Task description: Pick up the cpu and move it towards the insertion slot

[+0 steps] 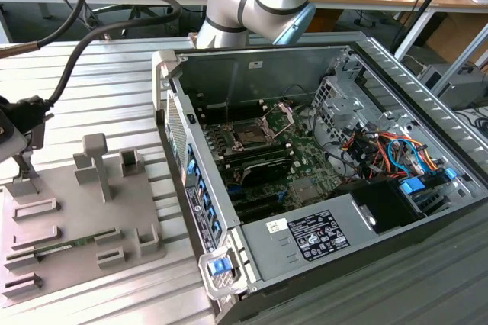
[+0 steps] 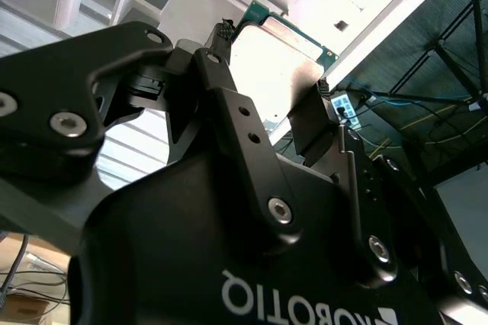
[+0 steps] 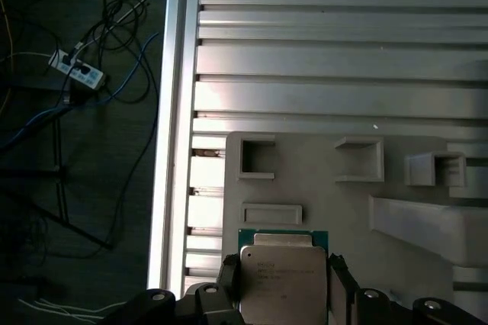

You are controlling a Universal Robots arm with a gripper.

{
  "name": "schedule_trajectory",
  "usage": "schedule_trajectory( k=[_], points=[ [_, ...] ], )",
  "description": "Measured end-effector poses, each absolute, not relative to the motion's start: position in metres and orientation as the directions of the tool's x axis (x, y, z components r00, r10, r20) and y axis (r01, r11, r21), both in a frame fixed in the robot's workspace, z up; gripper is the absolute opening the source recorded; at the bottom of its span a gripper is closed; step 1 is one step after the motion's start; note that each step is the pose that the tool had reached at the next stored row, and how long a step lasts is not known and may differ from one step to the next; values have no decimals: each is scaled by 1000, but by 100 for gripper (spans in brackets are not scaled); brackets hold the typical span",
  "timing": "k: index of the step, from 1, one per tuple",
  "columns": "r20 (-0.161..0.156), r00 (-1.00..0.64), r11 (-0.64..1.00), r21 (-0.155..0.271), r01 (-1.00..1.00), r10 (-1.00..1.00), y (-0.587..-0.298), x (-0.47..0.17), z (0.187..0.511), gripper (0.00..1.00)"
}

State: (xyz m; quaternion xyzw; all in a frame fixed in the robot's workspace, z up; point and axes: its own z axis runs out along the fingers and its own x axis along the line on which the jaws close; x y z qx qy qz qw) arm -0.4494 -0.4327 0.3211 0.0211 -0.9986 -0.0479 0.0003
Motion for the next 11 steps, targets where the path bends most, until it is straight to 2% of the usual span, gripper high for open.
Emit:
schedule_trajectory(
  k=[11],
  points=[
    [-2, -999, 994, 98, -42, -42, -433, -449, 323, 55]
  ],
)
